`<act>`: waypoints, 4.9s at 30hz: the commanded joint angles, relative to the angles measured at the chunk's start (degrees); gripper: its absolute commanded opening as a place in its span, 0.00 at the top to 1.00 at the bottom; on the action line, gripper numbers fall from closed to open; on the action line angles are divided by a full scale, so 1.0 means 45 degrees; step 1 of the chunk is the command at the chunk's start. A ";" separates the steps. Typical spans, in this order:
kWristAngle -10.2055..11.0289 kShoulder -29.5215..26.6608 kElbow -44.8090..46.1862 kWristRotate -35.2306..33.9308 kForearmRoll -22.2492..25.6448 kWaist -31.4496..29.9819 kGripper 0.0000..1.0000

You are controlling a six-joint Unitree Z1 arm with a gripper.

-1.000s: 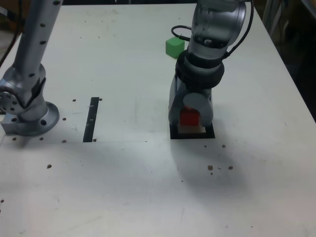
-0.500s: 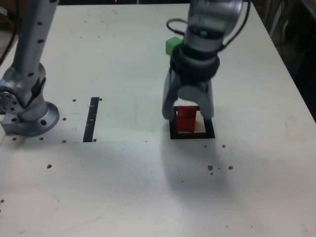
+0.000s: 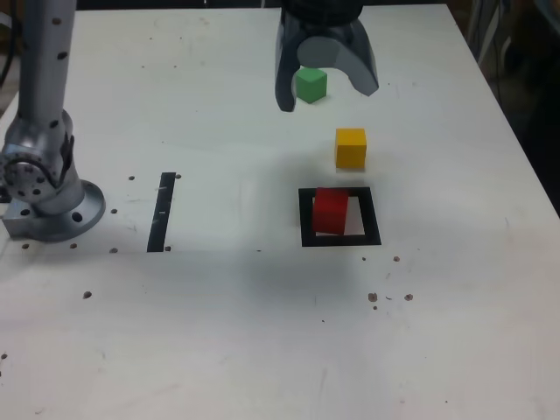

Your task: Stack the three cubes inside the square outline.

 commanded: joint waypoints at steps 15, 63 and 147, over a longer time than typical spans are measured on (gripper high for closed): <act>-0.0447 0.1619 0.0106 0.0809 -0.1377 0.1325 0.01; -0.1180 0.3522 -0.0963 0.1536 -0.2050 0.1163 0.62; -0.1923 0.1854 -0.0520 -0.1235 -0.0026 -0.3056 0.86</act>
